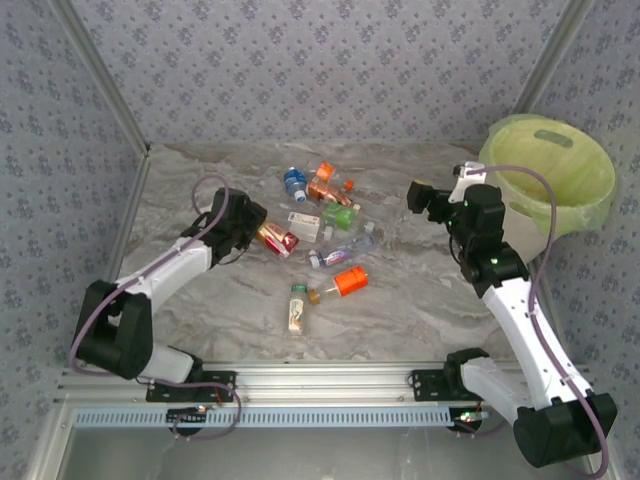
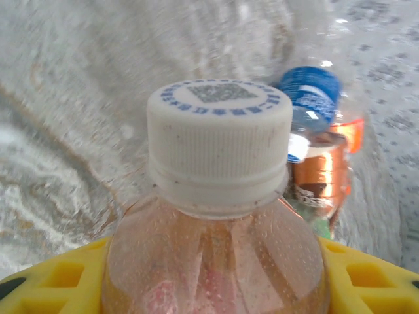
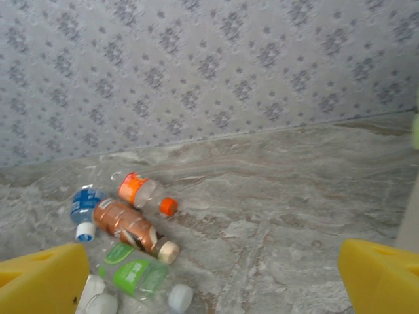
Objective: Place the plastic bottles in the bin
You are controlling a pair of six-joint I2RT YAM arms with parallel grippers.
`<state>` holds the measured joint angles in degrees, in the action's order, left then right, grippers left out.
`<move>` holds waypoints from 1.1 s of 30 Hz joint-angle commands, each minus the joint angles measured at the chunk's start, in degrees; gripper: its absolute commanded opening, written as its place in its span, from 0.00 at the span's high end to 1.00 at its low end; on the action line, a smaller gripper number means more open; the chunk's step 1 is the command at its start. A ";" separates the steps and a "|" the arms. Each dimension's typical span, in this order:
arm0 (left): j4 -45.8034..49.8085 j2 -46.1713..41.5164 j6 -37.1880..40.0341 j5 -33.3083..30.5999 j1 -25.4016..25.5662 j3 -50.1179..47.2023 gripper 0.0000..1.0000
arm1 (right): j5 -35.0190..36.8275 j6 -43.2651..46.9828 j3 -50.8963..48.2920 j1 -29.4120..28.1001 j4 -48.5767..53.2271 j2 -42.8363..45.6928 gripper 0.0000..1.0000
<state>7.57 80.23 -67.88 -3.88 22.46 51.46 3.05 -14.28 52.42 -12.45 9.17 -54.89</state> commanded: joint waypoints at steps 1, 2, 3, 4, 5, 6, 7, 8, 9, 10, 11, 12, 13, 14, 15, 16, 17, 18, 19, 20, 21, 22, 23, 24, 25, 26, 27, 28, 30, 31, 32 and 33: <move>-0.59 -2.09 14.61 1.46 -0.42 4.73 0.49 | -6.40 1.39 1.62 -1.23 -1.19 -1.90 0.00; -0.92 -2.12 16.16 2.49 -0.41 5.69 0.50 | -8.24 2.31 2.23 -1.54 -0.94 -2.53 0.00; -1.49 -2.12 17.72 3.74 -0.40 6.75 0.50 | -10.97 2.63 3.03 -1.77 -0.76 -3.48 0.00; -2.66 -1.96 19.47 5.64 -0.46 7.53 0.51 | -13.57 2.68 3.99 -2.22 -0.44 -4.69 0.00; -3.61 -1.79 20.67 7.36 -0.48 8.31 0.51 | -15.79 2.77 4.94 -2.62 0.05 -5.71 0.00; -4.34 -1.42 21.86 9.28 -0.42 9.35 0.52 | -18.08 2.78 6.14 -3.29 0.91 -7.05 0.00; -5.02 -1.03 22.89 11.31 -0.41 10.17 0.52 | -19.30 2.77 7.37 -4.33 1.91 -8.61 0.00; -5.72 -0.75 23.58 12.66 -0.40 10.94 0.53 | -18.66 2.63 8.46 -5.50 2.70 -9.68 0.00; -6.56 -0.36 24.45 14.36 -0.40 11.64 0.53 | -16.78 1.81 9.22 -6.86 3.00 -10.81 0.00; -7.39 0.02 25.18 16.12 -0.35 12.22 0.53 | -15.76 0.51 9.48 -7.91 2.31 -11.65 0.00; -8.00 0.44 25.72 17.71 -0.35 12.73 0.53 | -16.38 -0.71 9.37 -8.58 0.96 -12.38 0.00; -8.69 1.05 26.22 19.63 -0.32 13.48 0.53 | -18.40 -2.17 9.11 -9.12 -0.82 -13.43 0.00; -9.57 1.66 26.75 21.59 -0.31 14.30 0.52 | -21.21 -3.46 9.10 -9.62 -2.55 -14.53 0.00; -10.49 2.15 26.98 23.24 -0.31 14.86 0.52 | -23.73 -4.45 9.31 -10.07 -3.57 -15.63 0.00; -11.62 2.69 27.22 25.06 -0.31 15.50 0.52 | -26.44 -5.10 10.01 -10.76 -4.06 -17.19 0.00; -12.49 3.22 27.46 26.70 -0.22 16.25 0.52 | -28.62 -4.81 11.33 -11.51 -3.06 -18.77 0.00; -12.95 3.66 27.70 27.92 -0.14 17.00 0.52 | -29.73 -3.98 12.82 -12.14 -1.45 -20.13 0.00; -13.26 4.04 28.01 29.16 0.01 17.88 0.52 | -30.50 -2.86 14.47 -13.03 0.69 -21.66 0.00; -13.24 4.45 28.39 30.15 0.20 18.69 0.52 | -30.82 -1.38 15.41 -13.96 2.44 -23.18 0.00; -13.12 4.65 28.81 30.64 0.42 19.31 0.52 | -30.70 -0.54 17.87 -14.67 3.74 -24.20 0.00; -13.02 4.93 29.15 30.85 0.70 19.93 0.52 | -30.69 -0.08 18.53 -15.46 4.08 -25.20 0.00; -13.11 5.18 29.37 31.51 0.98 20.42 0.52 | -31.06 0.04 18.86 -15.98 3.69 -26.19 0.00; -13.26 5.45 29.52 32.15 1.22 20.83 0.52 | -31.71 -0.04 18.94 -16.35 2.85 -26.84 0.00; -13.45 5.81 29.49 32.50 1.43 21.28 0.52 | -32.71 -0.44 18.93 -16.78 1.53 -27.76 0.00; -13.63 6.16 29.47 32.78 1.84 21.61 0.52 | -33.61 -0.81 19.20 -17.25 0.59 -28.92 0.00; -13.79 6.32 29.43 32.94 2.04 21.90 0.52 | -34.02 -0.92 19.71 -17.66 0.23 -30.01 0.00; -14.13 6.71 29.15 33.35 2.31 22.22 0.52 | -34.14 -0.88 20.46 -18.38 0.23 -31.28 0.00; -14.57 7.04 28.83 33.77 2.57 22.42 0.52 | -34.05 -0.34 21.43 -18.84 0.66 -32.47 0.00; -16.05 7.55 27.98 35.29 2.84 22.62 0.52 | -30.28 0.70 22.78 -19.77 1.71 -34.30 0.00; -16.93 7.74 27.47 36.22 2.94 22.56 0.52 | -27.69 0.30 23.05 -19.84 1.58 -34.94 0.00; -17.74 7.92 27.07 37.07 2.94 22.50 0.52 | -26.43 -0.30 23.03 -19.74 1.27 -35.47 0.00; -18.59 8.12 26.52 38.01 2.94 22.45 0.52 | -25.99 -0.86 22.98 -19.57 0.67 -35.93 0.00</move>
<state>-6.39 87.46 -40.38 29.93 25.19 72.18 -26.44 -15.18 73.54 -32.08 10.04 -89.76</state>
